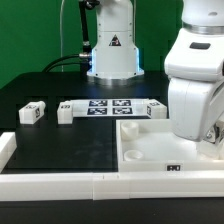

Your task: Assemble one leg

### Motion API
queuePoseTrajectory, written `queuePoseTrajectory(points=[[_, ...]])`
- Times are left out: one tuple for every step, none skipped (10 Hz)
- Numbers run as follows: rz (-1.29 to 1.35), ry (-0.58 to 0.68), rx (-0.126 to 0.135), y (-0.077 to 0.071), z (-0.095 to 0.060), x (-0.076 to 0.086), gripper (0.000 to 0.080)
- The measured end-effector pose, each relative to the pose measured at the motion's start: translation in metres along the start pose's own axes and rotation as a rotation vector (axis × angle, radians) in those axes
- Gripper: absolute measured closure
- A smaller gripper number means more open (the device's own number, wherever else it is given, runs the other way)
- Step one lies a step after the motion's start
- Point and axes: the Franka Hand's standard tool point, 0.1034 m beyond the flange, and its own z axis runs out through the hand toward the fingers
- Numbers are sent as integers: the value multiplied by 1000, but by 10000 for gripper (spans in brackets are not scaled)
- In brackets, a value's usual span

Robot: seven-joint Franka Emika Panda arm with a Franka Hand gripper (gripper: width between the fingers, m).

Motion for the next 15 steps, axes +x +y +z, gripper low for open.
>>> queuePoseTrajectory(points=[[101, 7, 26, 5, -5, -6, 502], [281, 20, 34, 14, -8, -11, 503], [407, 22, 37, 18, -8, -15, 503], [542, 22, 41, 20, -9, -17, 503], [616, 22, 41, 23, -9, -20, 503], [740, 21, 43, 24, -8, -21, 503], [835, 18, 44, 23, -7, -20, 503], [883, 17, 45, 22, -7, -20, 503], [1001, 14, 46, 22, -7, -19, 503], [1088, 12, 47, 21, -7, -19, 503], [1145, 10, 49, 21, -7, -19, 503], [1342, 20, 57, 21, -5, -18, 503], [1477, 26, 56, 21, -5, -17, 503], [1569, 25, 58, 19, -4, -15, 503], [1698, 24, 71, 17, -4, -13, 503]])
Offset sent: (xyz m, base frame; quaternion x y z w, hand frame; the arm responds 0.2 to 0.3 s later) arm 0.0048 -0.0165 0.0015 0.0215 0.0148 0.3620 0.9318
